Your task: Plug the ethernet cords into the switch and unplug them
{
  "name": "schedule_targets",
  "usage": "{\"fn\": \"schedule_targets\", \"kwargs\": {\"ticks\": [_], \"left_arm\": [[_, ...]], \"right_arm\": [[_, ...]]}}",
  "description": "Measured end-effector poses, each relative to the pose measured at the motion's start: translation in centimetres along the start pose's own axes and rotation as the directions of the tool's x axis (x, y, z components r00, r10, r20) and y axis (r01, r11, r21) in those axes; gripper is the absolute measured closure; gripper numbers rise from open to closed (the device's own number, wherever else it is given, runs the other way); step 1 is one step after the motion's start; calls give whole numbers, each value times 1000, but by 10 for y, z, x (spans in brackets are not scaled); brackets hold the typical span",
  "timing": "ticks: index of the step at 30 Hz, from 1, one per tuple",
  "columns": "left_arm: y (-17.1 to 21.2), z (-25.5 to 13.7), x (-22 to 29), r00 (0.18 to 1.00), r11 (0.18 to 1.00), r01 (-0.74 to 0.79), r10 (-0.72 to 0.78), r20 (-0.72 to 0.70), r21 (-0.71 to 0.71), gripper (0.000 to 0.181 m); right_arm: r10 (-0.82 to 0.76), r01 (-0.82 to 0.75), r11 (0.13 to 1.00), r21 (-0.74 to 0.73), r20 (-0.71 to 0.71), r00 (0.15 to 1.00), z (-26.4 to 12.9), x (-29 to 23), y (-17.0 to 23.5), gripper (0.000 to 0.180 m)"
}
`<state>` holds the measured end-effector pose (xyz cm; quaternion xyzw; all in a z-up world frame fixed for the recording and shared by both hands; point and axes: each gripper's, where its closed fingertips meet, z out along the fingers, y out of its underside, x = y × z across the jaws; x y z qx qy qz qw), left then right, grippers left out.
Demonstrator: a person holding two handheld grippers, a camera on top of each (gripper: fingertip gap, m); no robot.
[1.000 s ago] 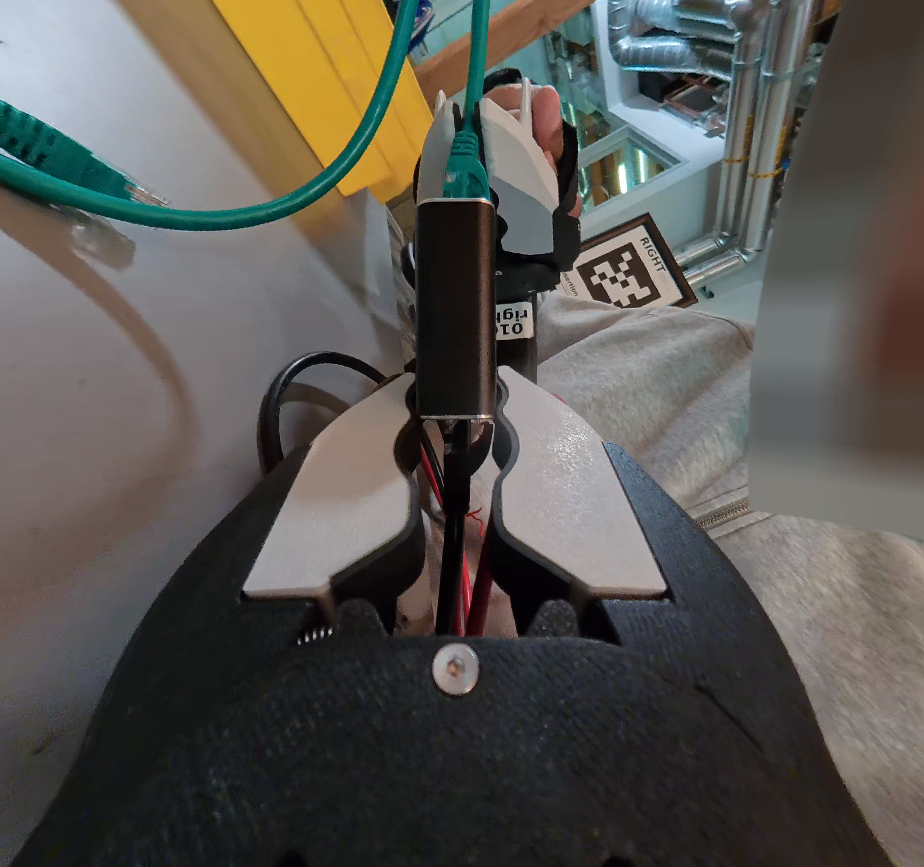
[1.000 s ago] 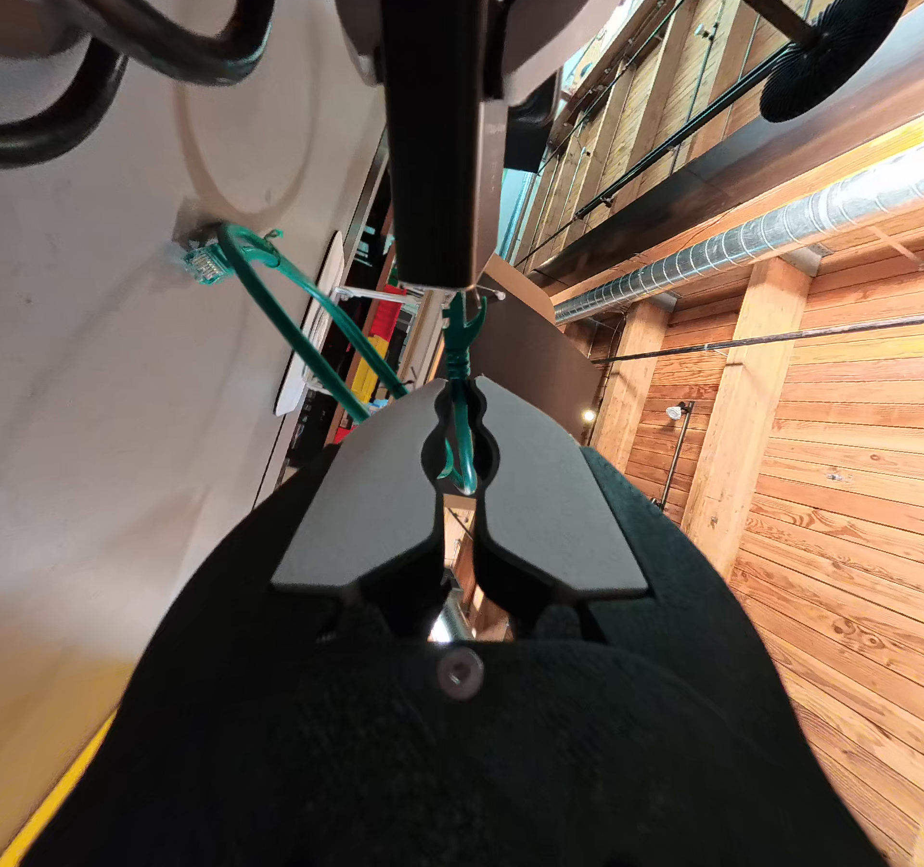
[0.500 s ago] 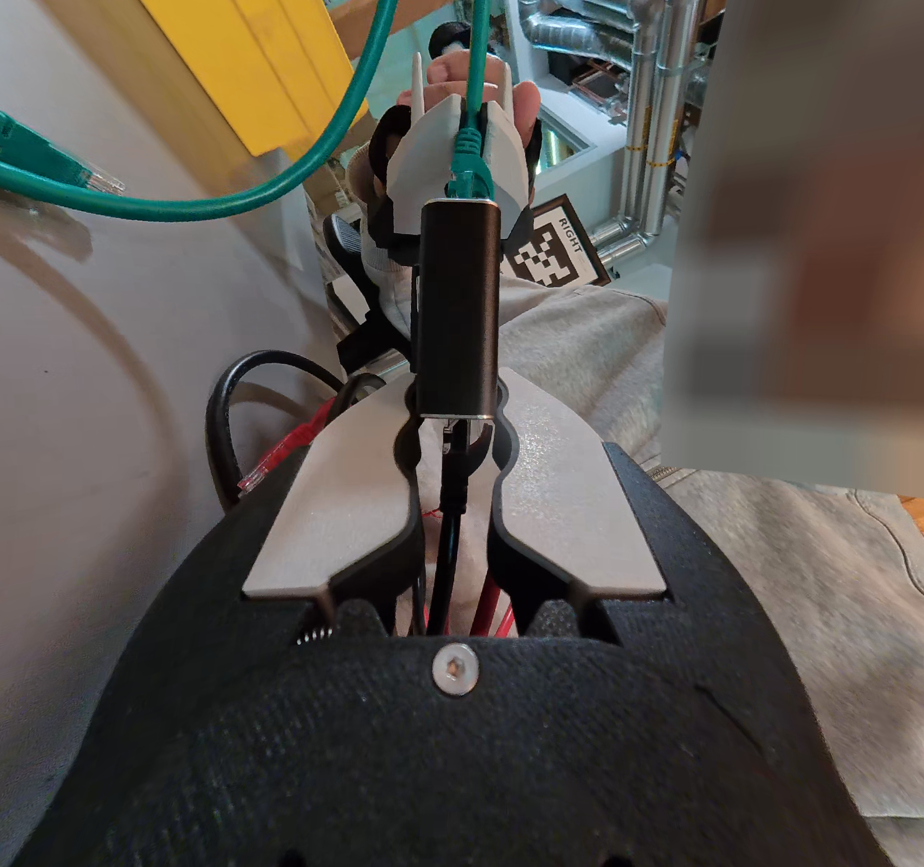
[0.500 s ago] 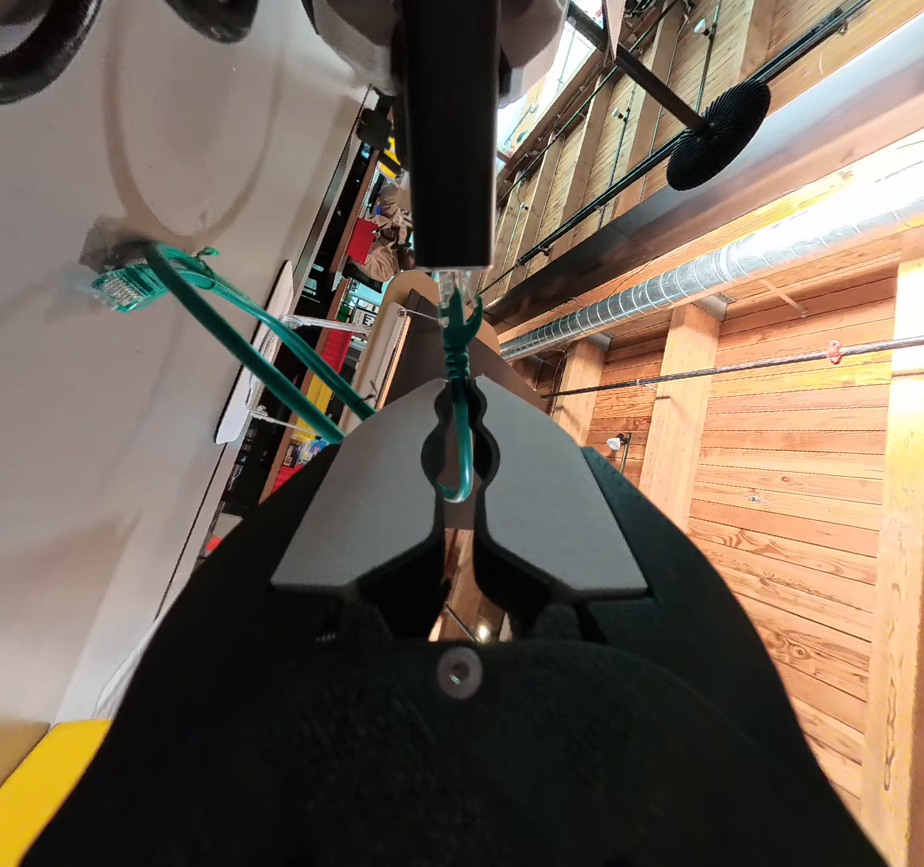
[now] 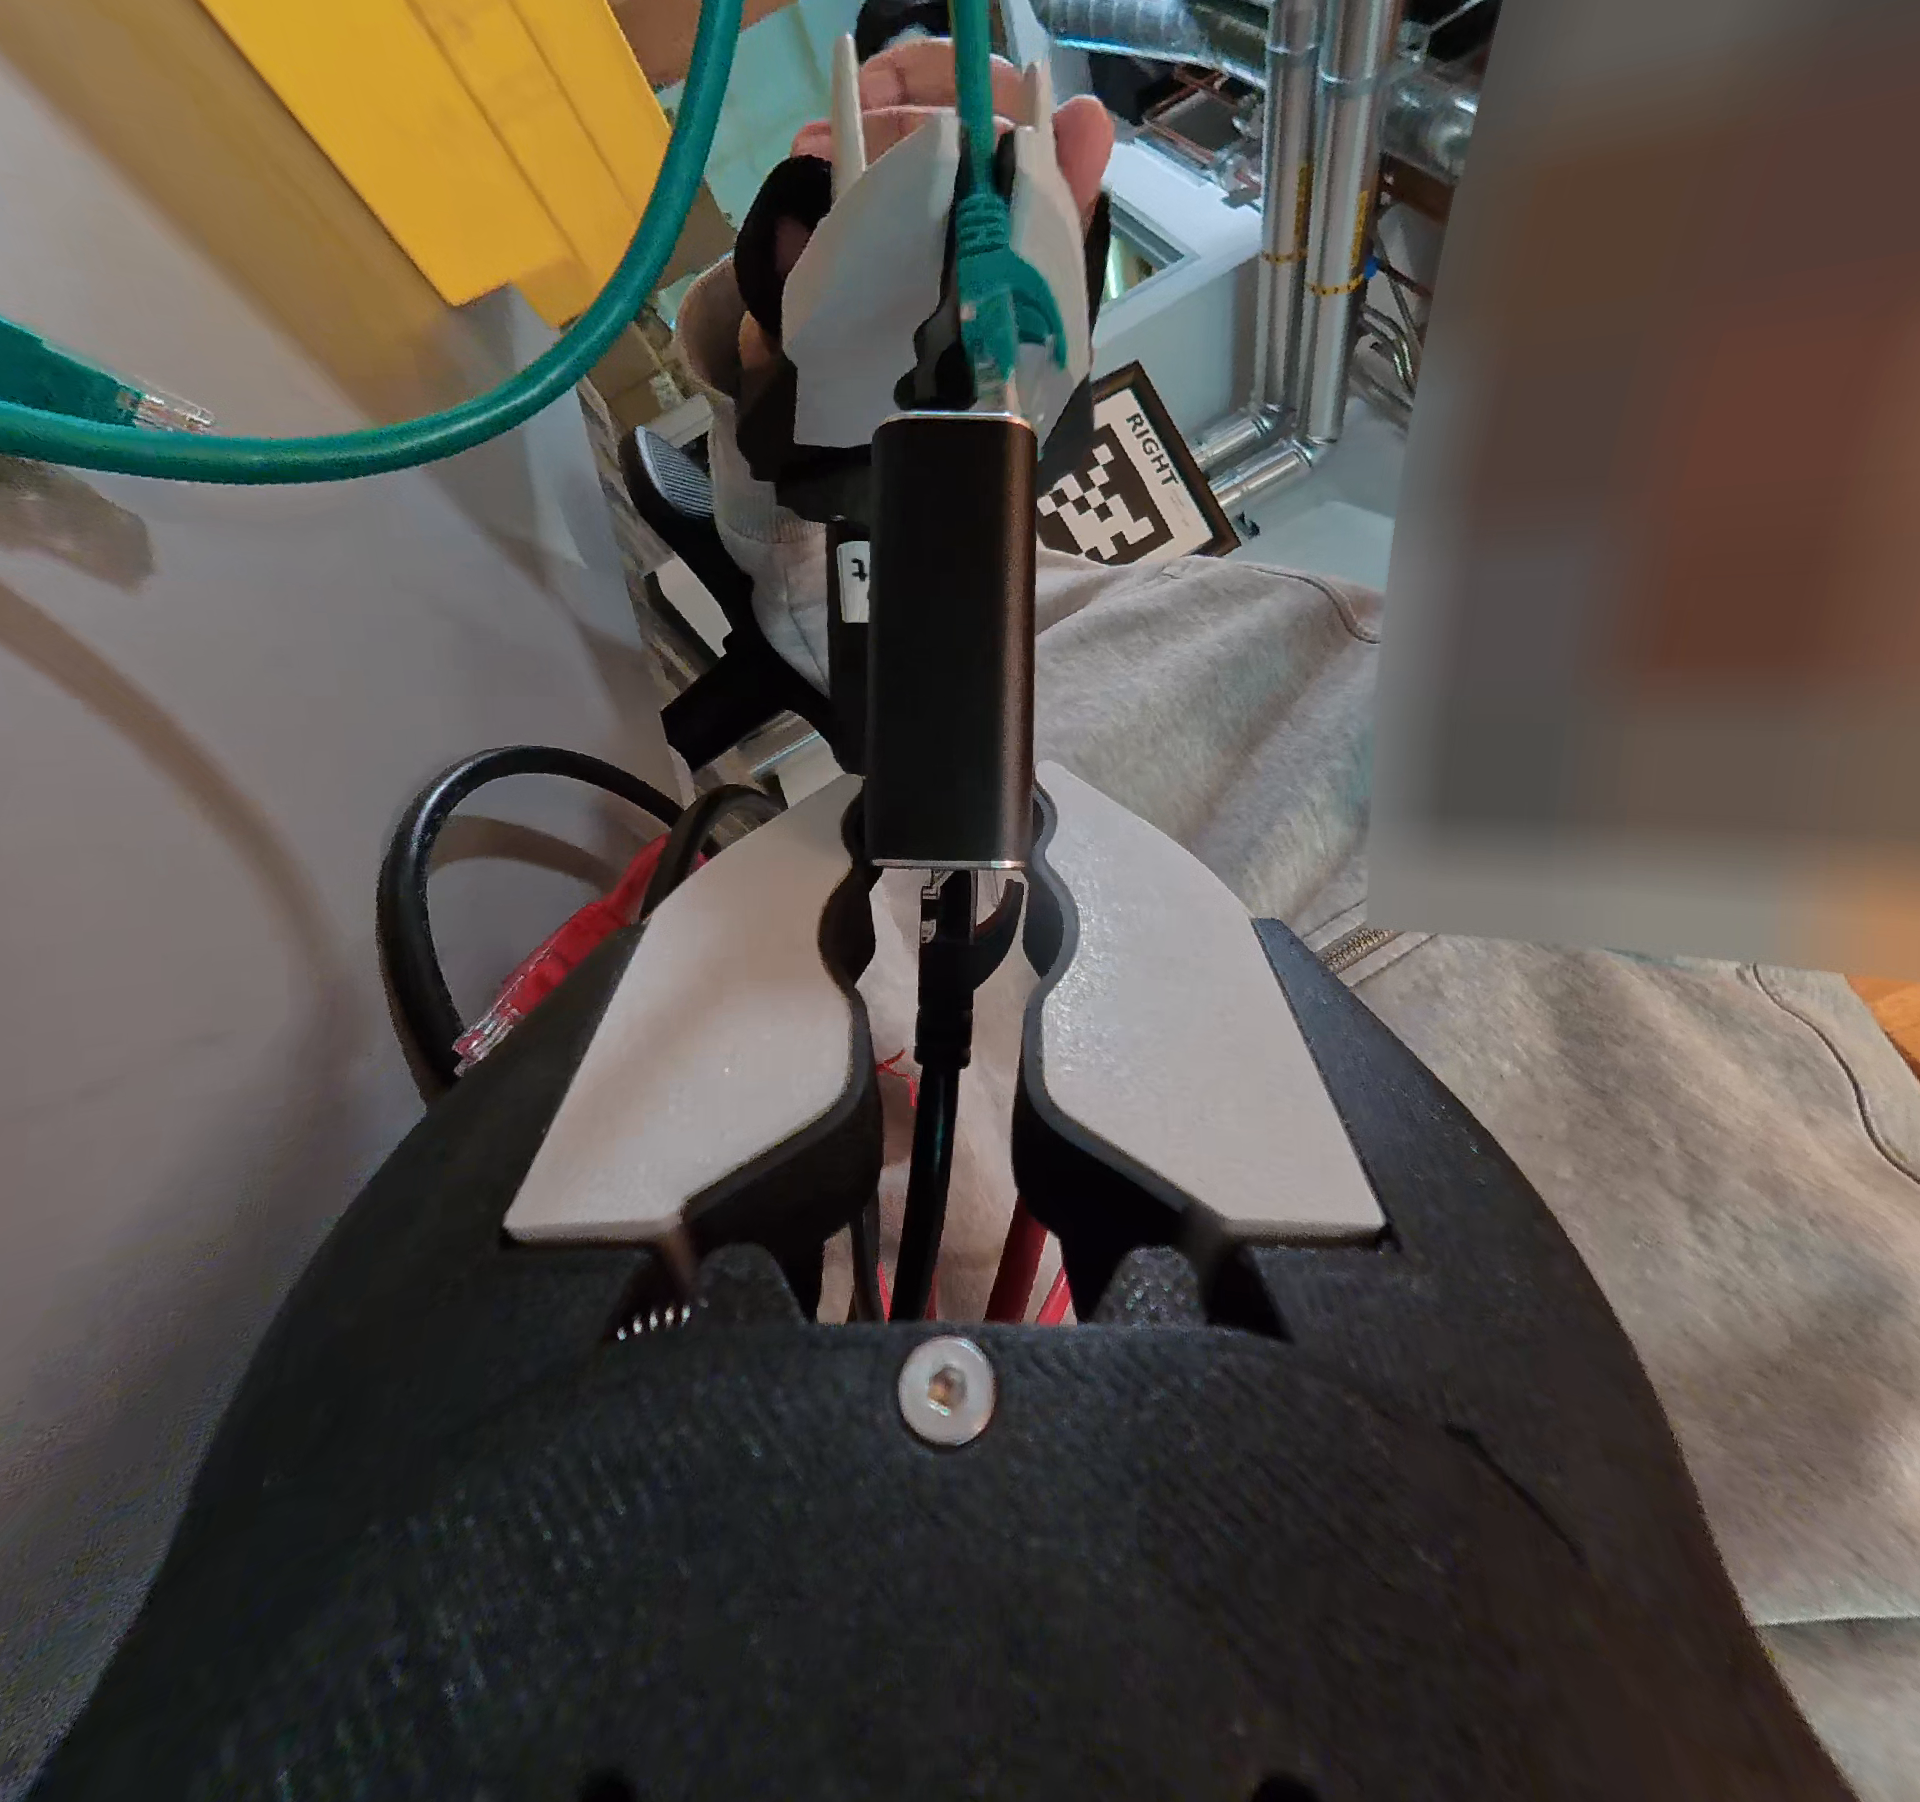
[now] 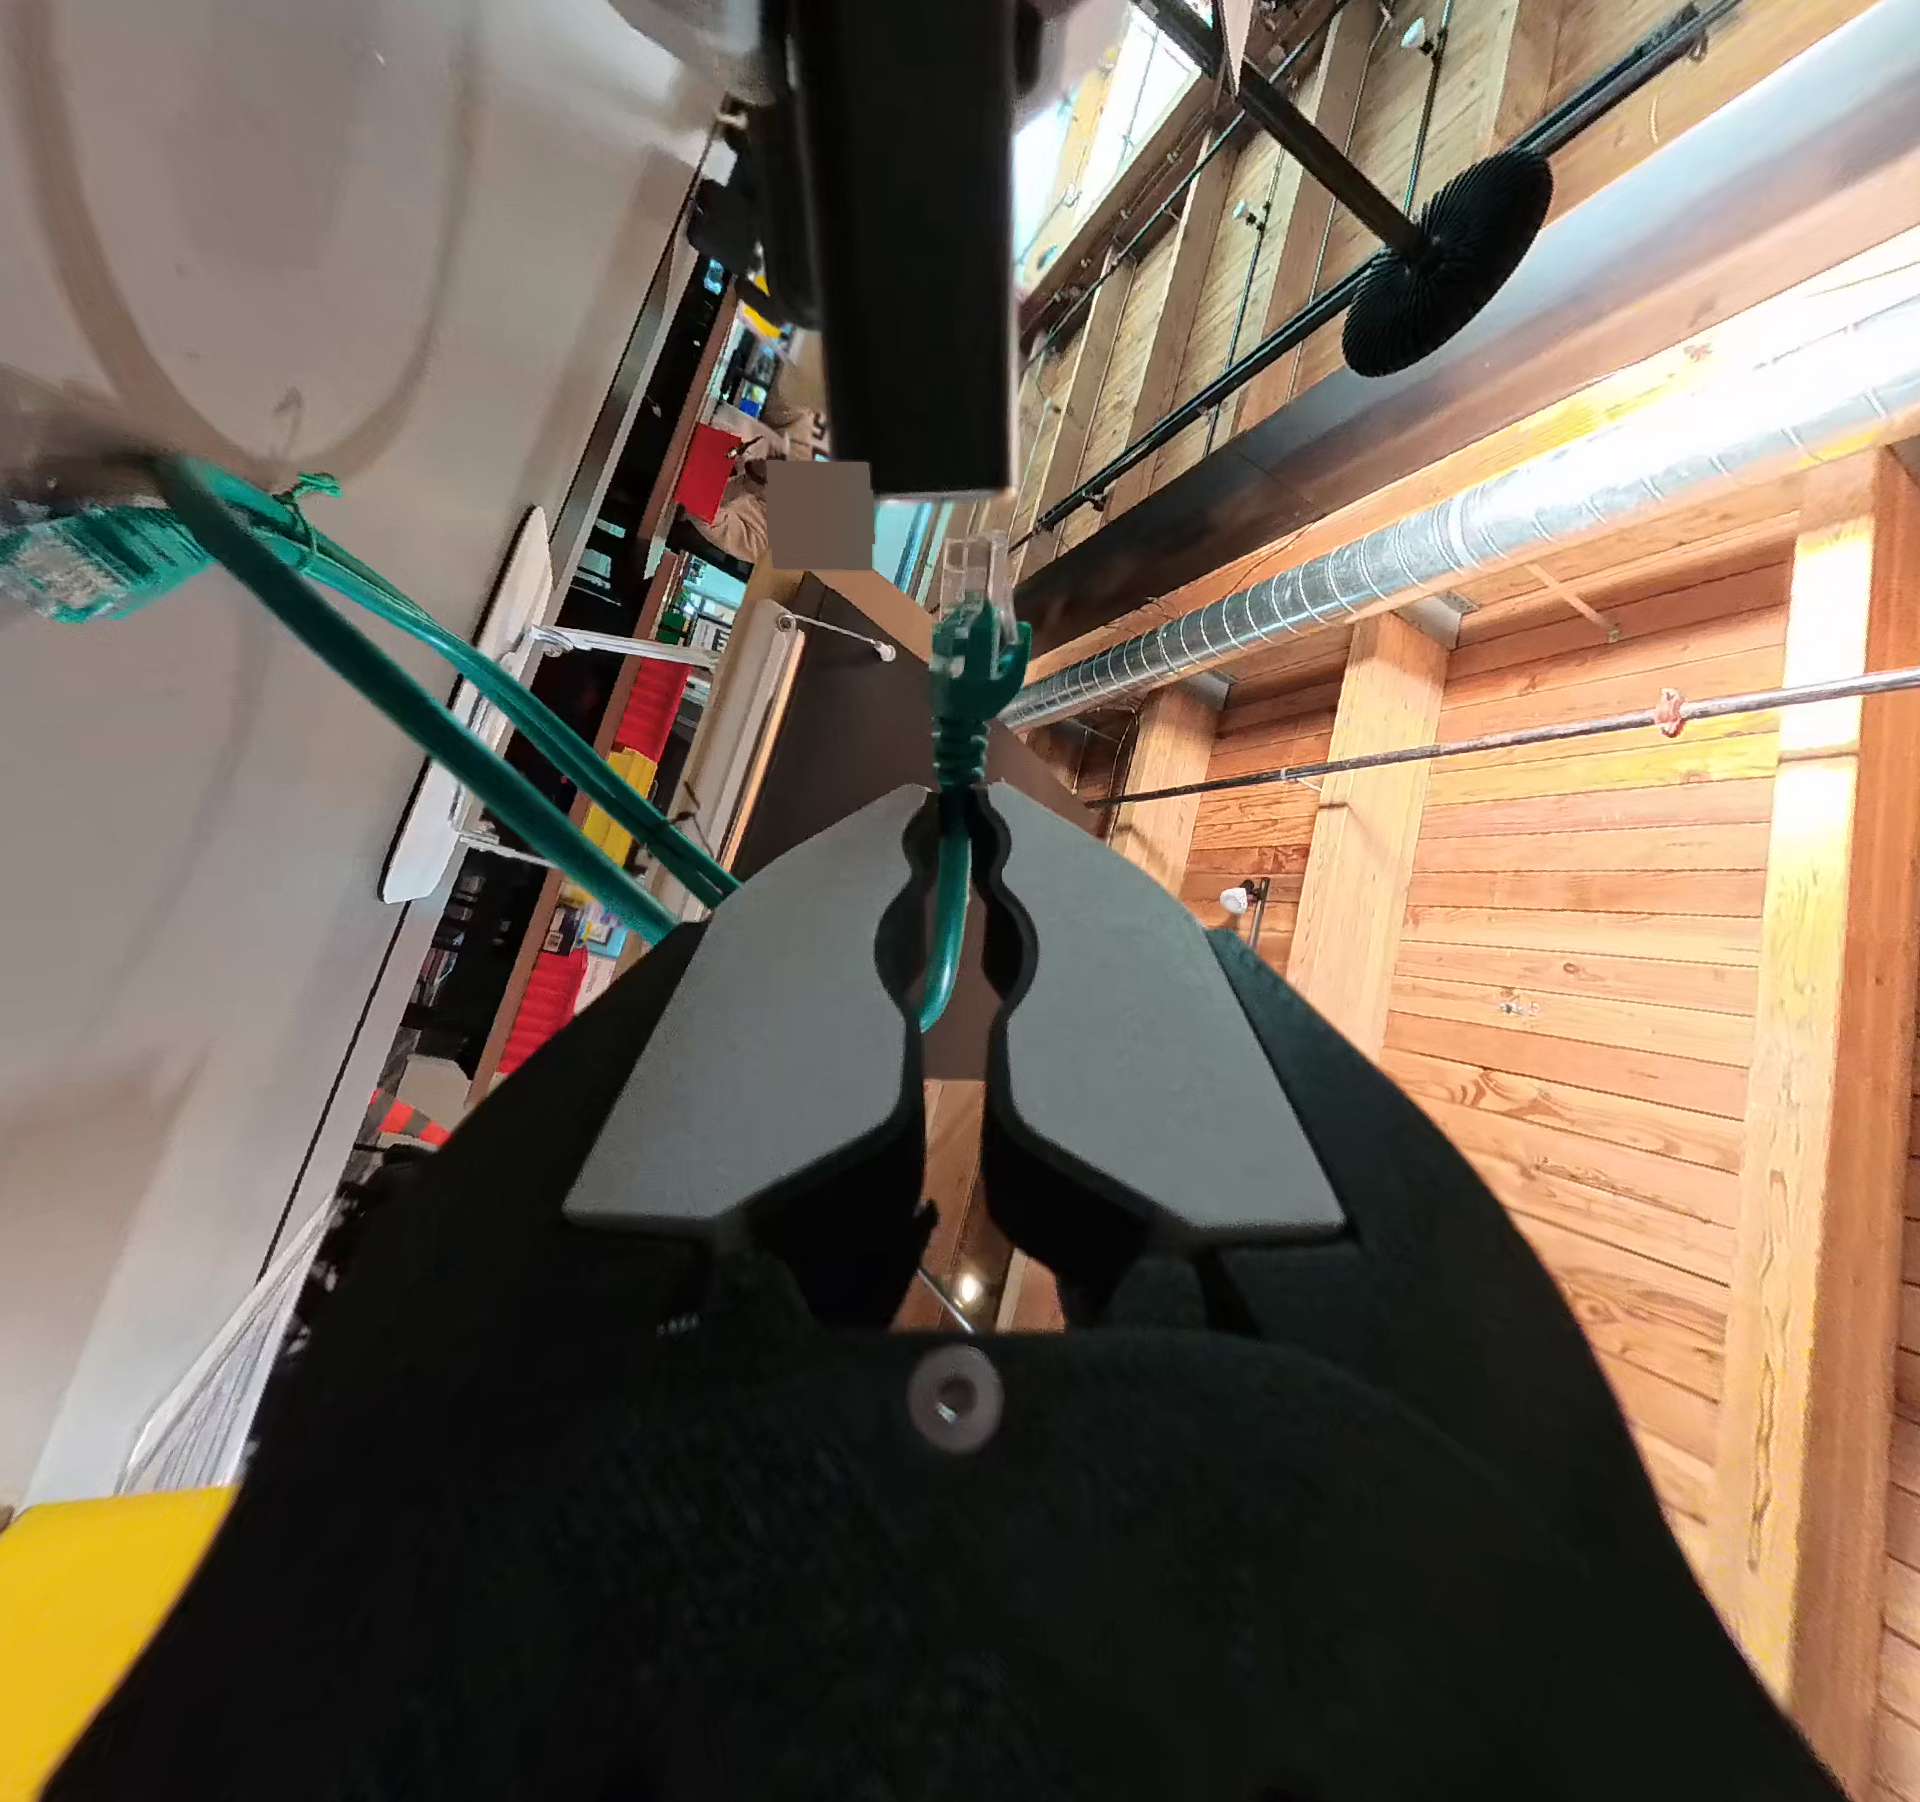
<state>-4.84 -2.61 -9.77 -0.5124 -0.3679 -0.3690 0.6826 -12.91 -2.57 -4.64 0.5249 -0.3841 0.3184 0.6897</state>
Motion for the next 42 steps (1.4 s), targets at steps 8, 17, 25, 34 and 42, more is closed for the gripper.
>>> {"fn": "schedule_targets", "kwargs": {"ticks": [8,17,25,34,42], "left_arm": [[-2,-1,6,998,1000,23,-22,-55,13,155],[-2,-1,9,992,997,76,-74,-107,12,155],[1,0,11,982,992,124,-124,-140,-8,155],[-1,-1,6,982,990,144,-143,-121,4,155],[-4,-2,3,992,995,95,-93,-83,25,155]], "right_arm": [[-19,20,1000,12,-17,1000,-2,1,-3,175],[-44,44,999,31,-30,999,-4,0,-8,175],[-50,53,998,44,-64,997,-5,3,-13,174],[85,-85,996,37,4,996,-1,-7,-18,174],[335,-336,942,6,56,941,3,-9,-15,172]]}}
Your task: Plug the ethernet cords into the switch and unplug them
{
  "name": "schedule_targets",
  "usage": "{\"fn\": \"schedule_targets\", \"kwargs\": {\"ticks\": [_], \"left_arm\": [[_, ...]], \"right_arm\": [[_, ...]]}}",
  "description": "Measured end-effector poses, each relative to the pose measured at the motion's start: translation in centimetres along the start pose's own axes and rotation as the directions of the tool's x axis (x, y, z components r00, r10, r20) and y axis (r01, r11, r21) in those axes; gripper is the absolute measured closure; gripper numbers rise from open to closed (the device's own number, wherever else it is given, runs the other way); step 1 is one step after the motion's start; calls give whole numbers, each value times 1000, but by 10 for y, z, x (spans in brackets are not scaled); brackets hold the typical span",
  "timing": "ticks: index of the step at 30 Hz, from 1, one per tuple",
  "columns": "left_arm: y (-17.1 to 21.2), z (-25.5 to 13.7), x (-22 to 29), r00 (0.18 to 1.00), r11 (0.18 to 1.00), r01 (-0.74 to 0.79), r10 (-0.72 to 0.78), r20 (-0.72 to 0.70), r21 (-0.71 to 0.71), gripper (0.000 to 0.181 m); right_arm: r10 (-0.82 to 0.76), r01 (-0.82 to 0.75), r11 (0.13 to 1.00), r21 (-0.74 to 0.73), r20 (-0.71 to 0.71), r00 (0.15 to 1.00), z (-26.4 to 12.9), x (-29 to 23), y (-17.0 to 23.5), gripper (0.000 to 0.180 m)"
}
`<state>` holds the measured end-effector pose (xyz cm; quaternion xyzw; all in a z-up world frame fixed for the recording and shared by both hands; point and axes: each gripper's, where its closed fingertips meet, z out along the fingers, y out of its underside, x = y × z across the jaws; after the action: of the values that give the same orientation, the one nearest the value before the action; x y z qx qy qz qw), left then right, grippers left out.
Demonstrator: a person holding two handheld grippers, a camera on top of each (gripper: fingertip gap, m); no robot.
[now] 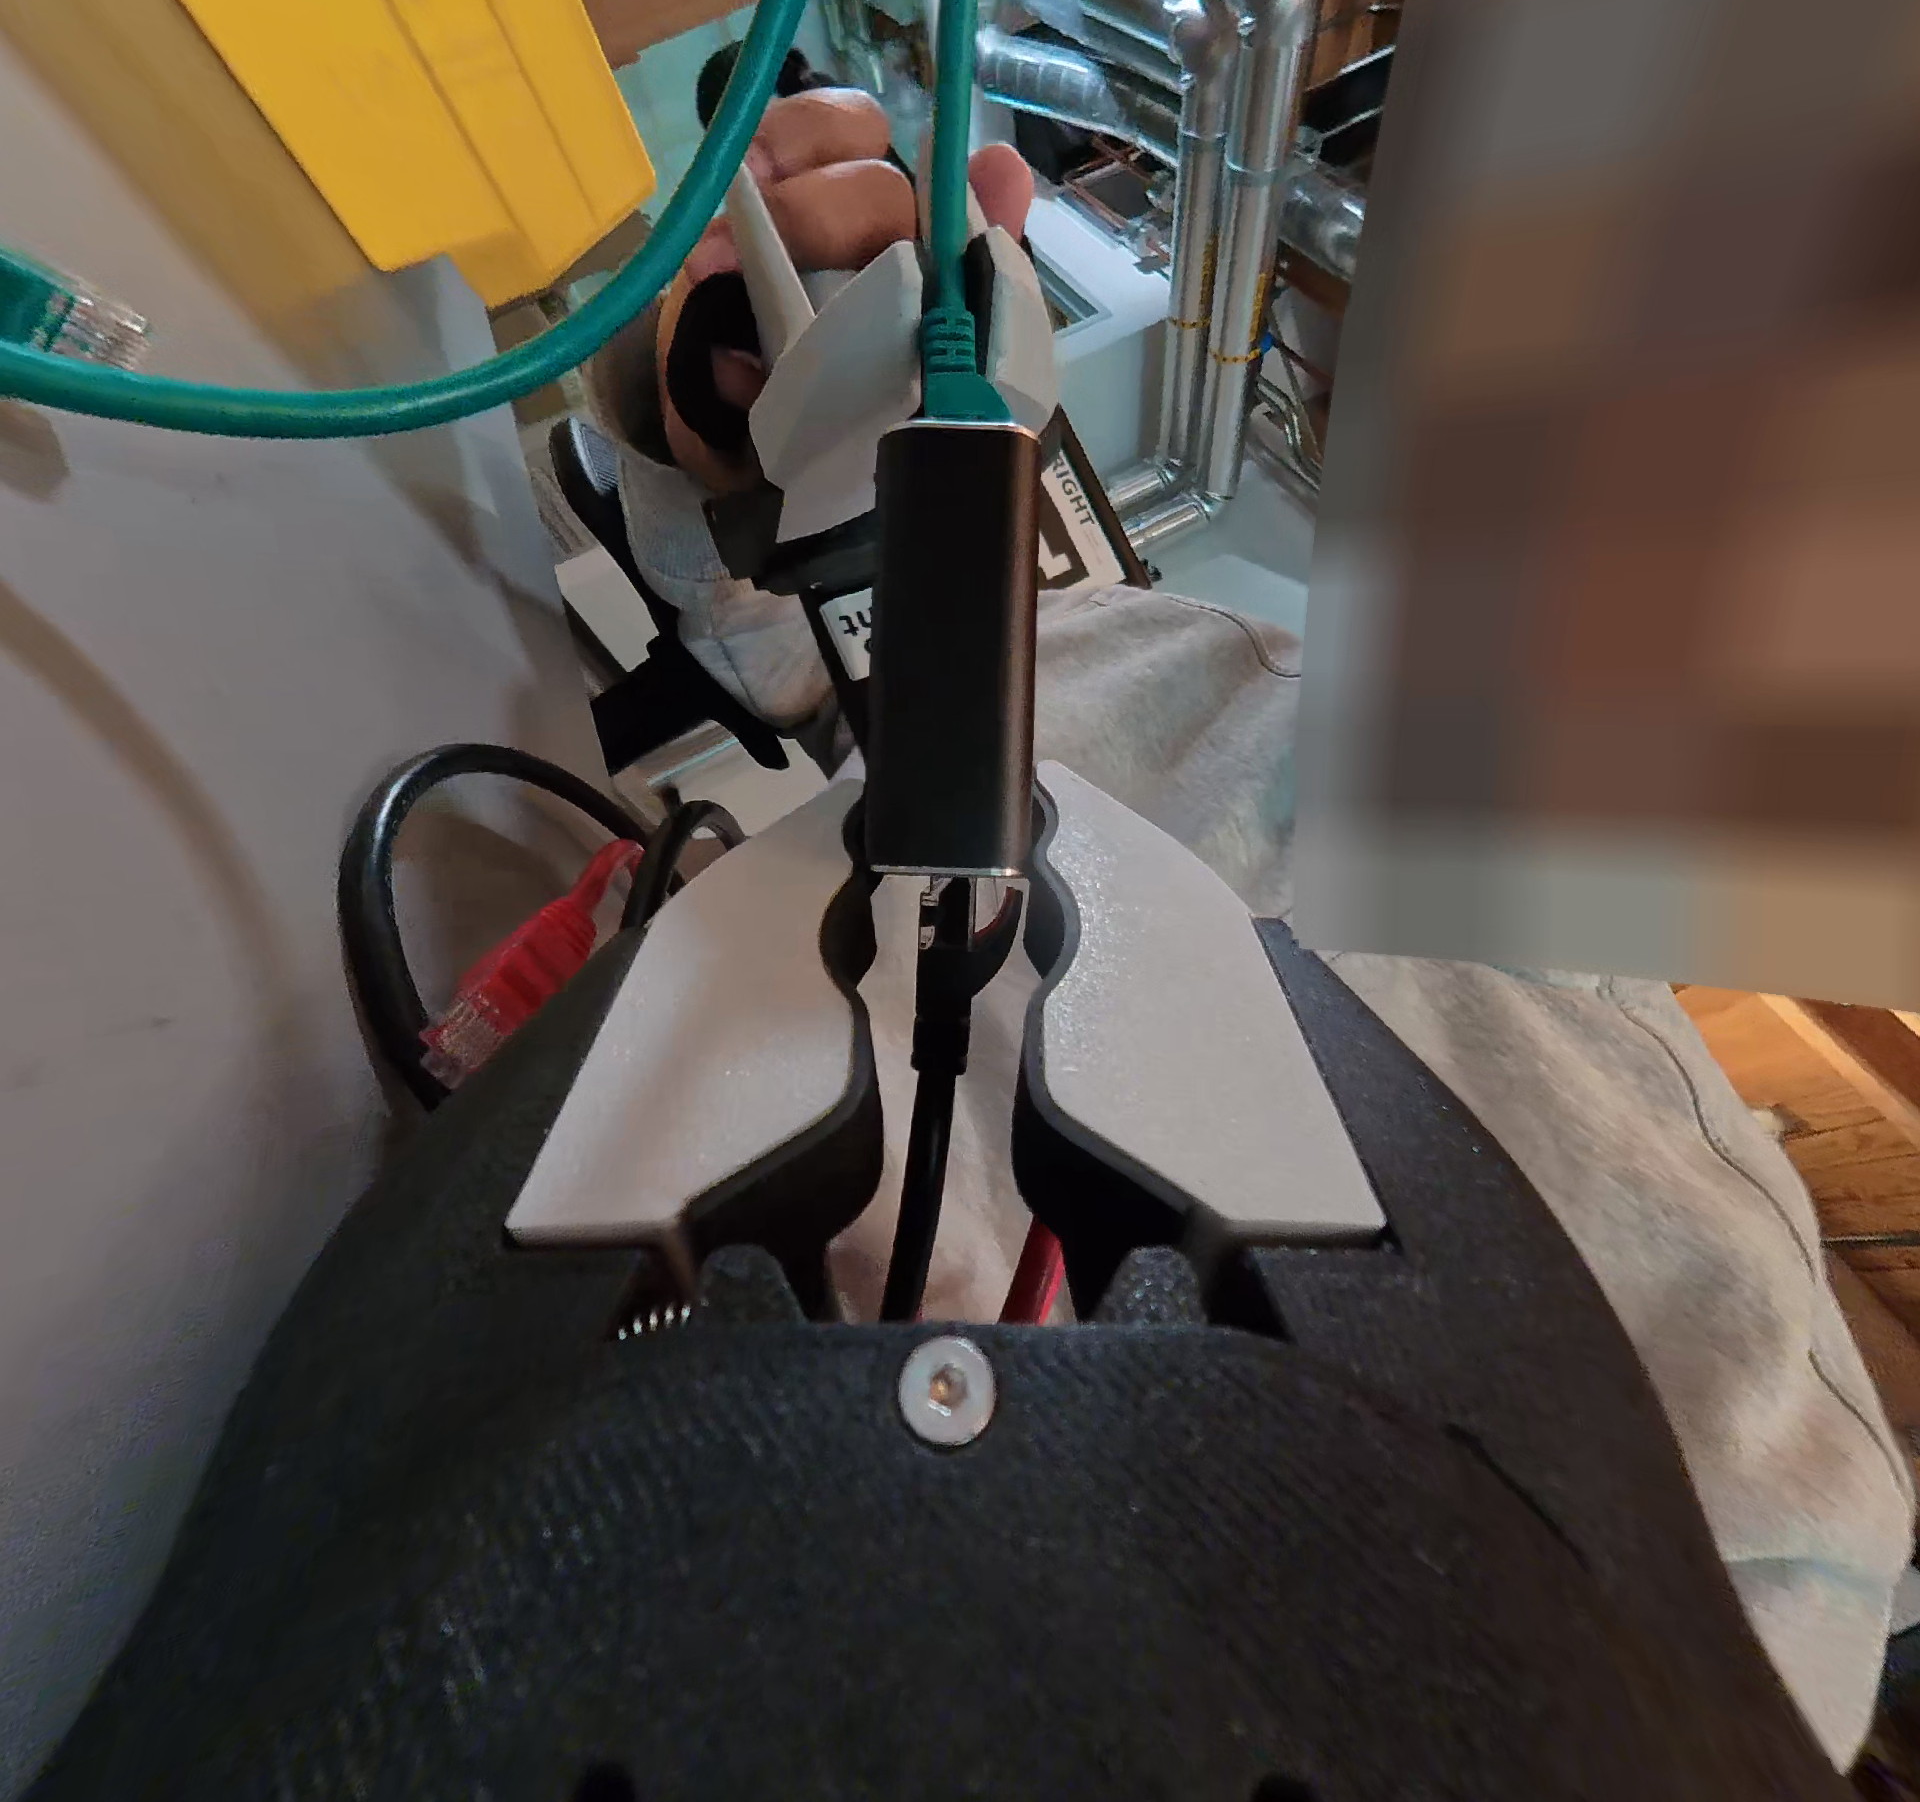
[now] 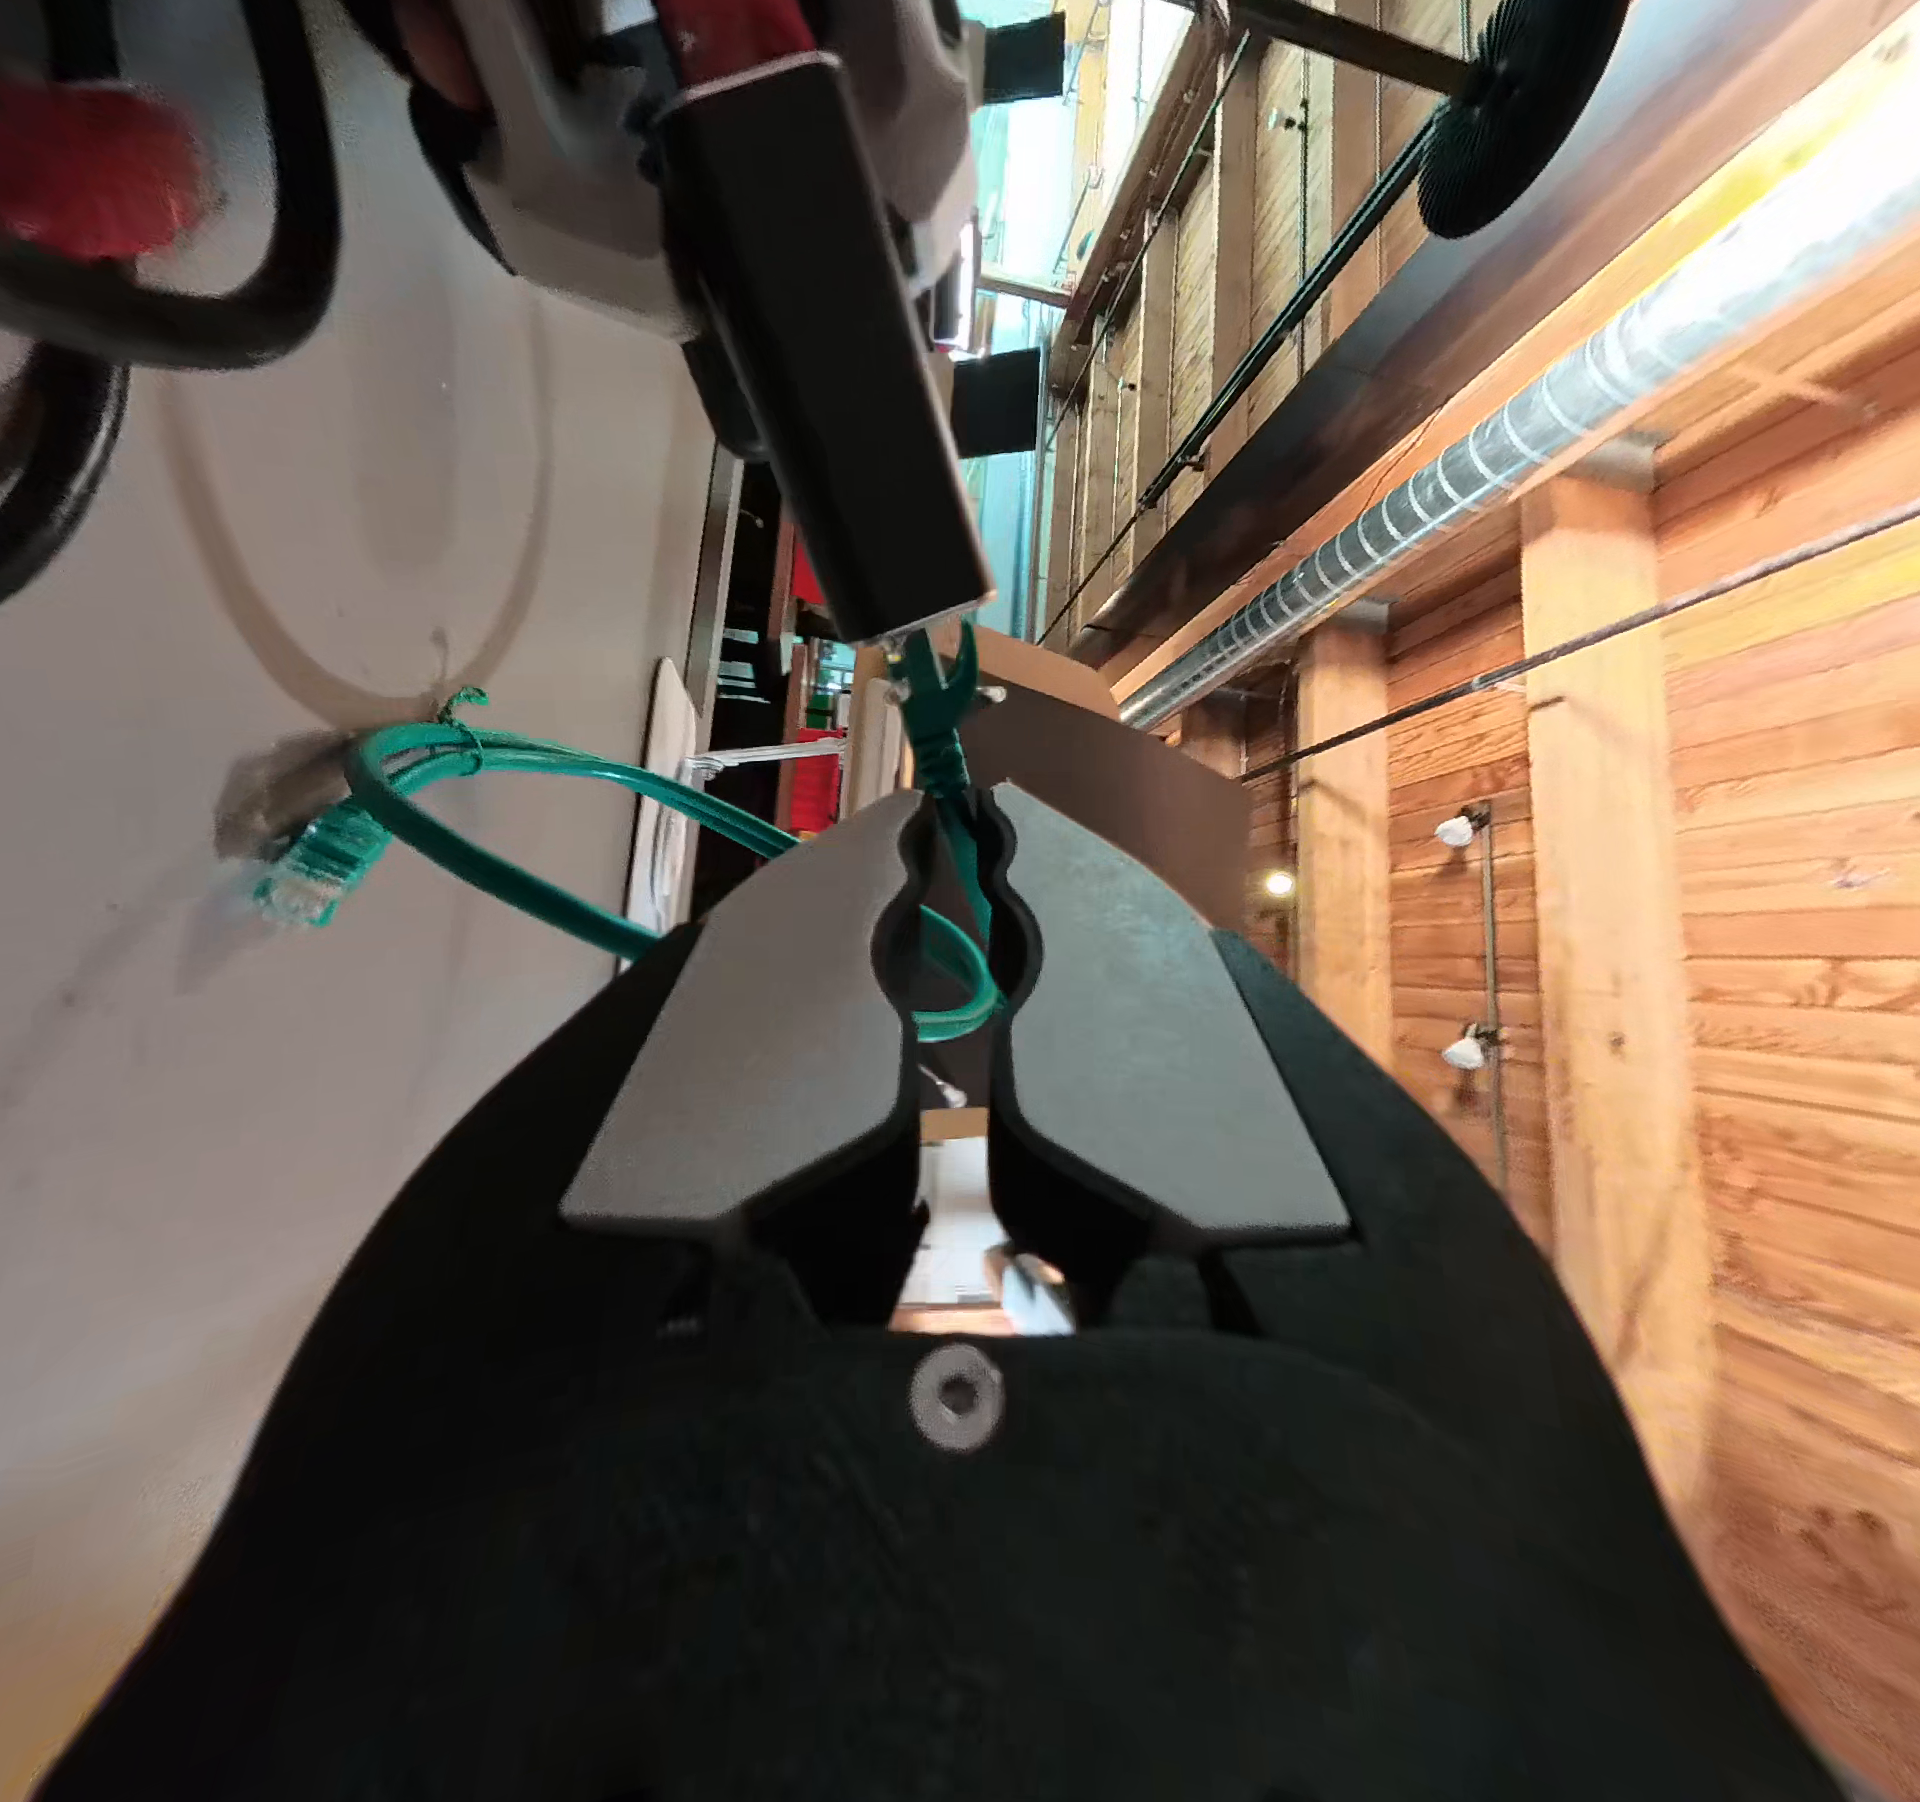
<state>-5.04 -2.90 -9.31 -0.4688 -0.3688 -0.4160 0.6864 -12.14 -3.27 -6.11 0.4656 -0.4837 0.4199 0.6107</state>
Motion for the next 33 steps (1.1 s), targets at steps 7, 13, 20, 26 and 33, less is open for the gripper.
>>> {"fn": "schedule_targets", "kwargs": {"ticks": [7,13,20,26,33], "left_arm": [[-13,-6,8,990,988,-138,136,35,67,155],[-19,-12,7,966,970,-231,218,138,81,155],[-15,-7,1,923,951,-309,299,240,4,155],[-9,-2,-5,920,954,-299,298,255,-36,155],[-5,-7,-16,886,948,-308,318,338,-83,155]], "right_arm": [[524,-519,849,-102,24,852,9,8,28,136],[975,-978,115,-176,208,78,9,6,27,169],[415,-578,-688,-439,416,-809,3,9,11,154],[353,-532,-705,-469,418,-837,5,9,0,162],[320,-478,-721,-502,370,-872,7,-4,0,172]]}}
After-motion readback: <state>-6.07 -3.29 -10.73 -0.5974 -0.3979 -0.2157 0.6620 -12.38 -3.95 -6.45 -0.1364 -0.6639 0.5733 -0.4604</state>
